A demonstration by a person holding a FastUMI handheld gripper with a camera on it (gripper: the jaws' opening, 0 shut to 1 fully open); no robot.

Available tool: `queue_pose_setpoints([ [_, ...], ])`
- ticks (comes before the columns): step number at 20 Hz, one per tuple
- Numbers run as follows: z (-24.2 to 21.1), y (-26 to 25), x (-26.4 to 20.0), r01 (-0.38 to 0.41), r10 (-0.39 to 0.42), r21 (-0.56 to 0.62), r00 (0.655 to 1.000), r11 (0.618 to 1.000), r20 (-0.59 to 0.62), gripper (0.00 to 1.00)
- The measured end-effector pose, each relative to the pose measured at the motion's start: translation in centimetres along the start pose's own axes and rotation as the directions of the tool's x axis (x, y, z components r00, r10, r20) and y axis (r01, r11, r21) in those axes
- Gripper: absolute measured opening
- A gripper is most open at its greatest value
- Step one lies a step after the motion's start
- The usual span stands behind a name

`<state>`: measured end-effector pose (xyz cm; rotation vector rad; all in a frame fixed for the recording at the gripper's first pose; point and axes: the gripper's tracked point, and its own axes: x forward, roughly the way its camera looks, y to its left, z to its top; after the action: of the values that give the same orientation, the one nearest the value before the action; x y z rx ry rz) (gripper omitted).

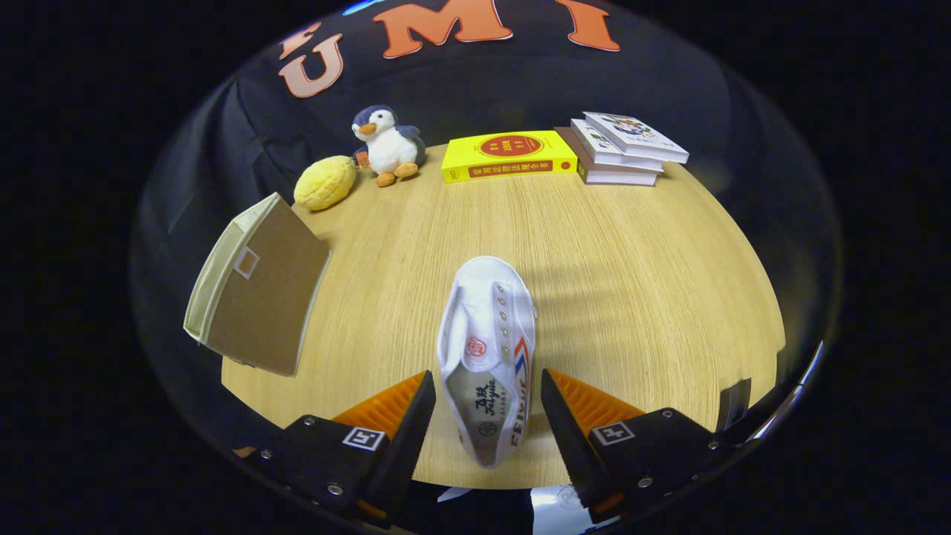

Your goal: Open the storage box then place both shoes into the box .Put the left shoe in first, then the right shoe, with the right side of both shoes facing outward in a uniform manner.

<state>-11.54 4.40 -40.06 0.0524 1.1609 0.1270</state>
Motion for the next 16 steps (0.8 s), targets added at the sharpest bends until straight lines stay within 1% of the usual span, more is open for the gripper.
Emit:
queue_pose_setpoints([
  [4, -1.4, -2.3, 2.2, 0.036, -0.036, 0.002, 0.999, 0.999, -0.006, 0.79],
  [7, -1.8, -2.9, 4.1, 0.039, -0.039, 0.001, 0.999, 0.999, -0.003, 0.73],
  [9, -2.1, -2.7, 5.0, 0.020, -0.020, 0.020, 1.000, 1.000, -0.011, 0.66],
  [10, -2.0, -2.7, 5.4, 0.015, -0.015, 0.034, 1.000, 0.999, -0.006, 0.59],
  [12, -1.8, -2.3, 5.9, -0.001, 0.001, 0.063, 1.000, 0.998, 0.001, 0.50],
  [15, -1.6, -1.6, 6.3, -0.035, 0.035, 0.107, 0.999, 0.994, 0.007, 0.44],
  [16, -1.6, -1.6, 6.3, -0.036, 0.035, 0.131, 0.999, 0.991, 0.007, 0.38],
])
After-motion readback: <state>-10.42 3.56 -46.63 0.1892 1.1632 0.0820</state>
